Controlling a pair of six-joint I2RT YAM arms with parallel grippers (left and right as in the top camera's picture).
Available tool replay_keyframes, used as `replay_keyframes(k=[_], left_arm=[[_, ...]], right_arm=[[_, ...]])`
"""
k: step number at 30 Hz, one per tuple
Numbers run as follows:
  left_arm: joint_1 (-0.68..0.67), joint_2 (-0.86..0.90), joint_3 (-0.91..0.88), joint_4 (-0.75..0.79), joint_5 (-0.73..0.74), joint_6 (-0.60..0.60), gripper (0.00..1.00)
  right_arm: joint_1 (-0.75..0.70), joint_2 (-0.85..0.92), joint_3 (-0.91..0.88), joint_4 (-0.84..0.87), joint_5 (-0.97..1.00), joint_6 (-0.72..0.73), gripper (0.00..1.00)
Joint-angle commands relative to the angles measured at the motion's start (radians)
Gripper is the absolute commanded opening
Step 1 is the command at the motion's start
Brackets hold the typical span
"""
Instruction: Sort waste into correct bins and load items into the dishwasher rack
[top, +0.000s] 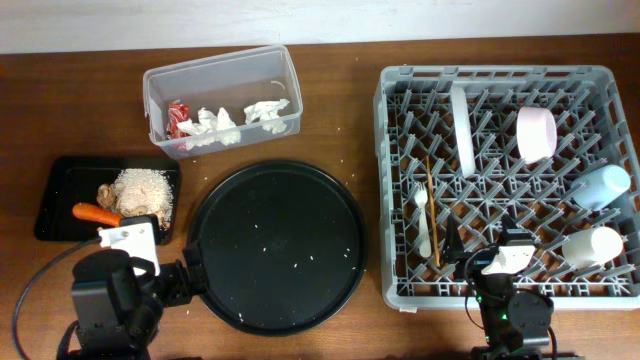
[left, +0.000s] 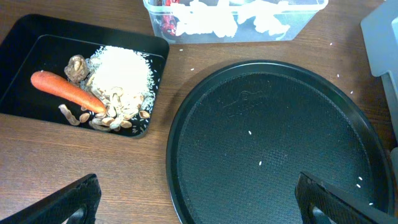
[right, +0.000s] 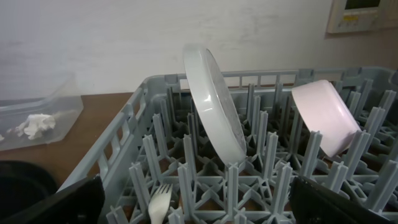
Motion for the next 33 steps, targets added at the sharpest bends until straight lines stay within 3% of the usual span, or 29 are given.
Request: replay_keyframes(k=[1,16,21,27,32,33], left_arm=[[0.002,-0.005,-0.006,0.002,-0.004,-0.010,0.99],[0.002,-0.005,-0.006,0.002,-0.004,-0.010,0.99],[0.002,-0.162,-0.111,0.032,-0.030,-0.009,0.99],[-0.017,-0.546,-0.597,0.568,-0.023,0.029,0.99],[-0.058,-0.592,-0.872,1.165,-0.022,0.183,0.99],[-0.060,-0.592,-0.882,1.144,-0.014,0.209,0.99]], right_arm=[[0.000,-0.007,-0.005,-0.007,0.016,-0.013,0.98],[0.000,-0.007,-0.005,-0.007,0.016,-0.013,0.98],[0.000,-0.007,-0.005,-0.007,0.016,-0.013,0.98],[0.000,-0.007,-0.005,-0.007,0.016,-0.013,0.98],[0.000,-0.007,-0.005,-0.006,0.016,-0.013,0.98],[0.000,-0.007,-0.005,-0.007,0.016,-0.013,0.98]])
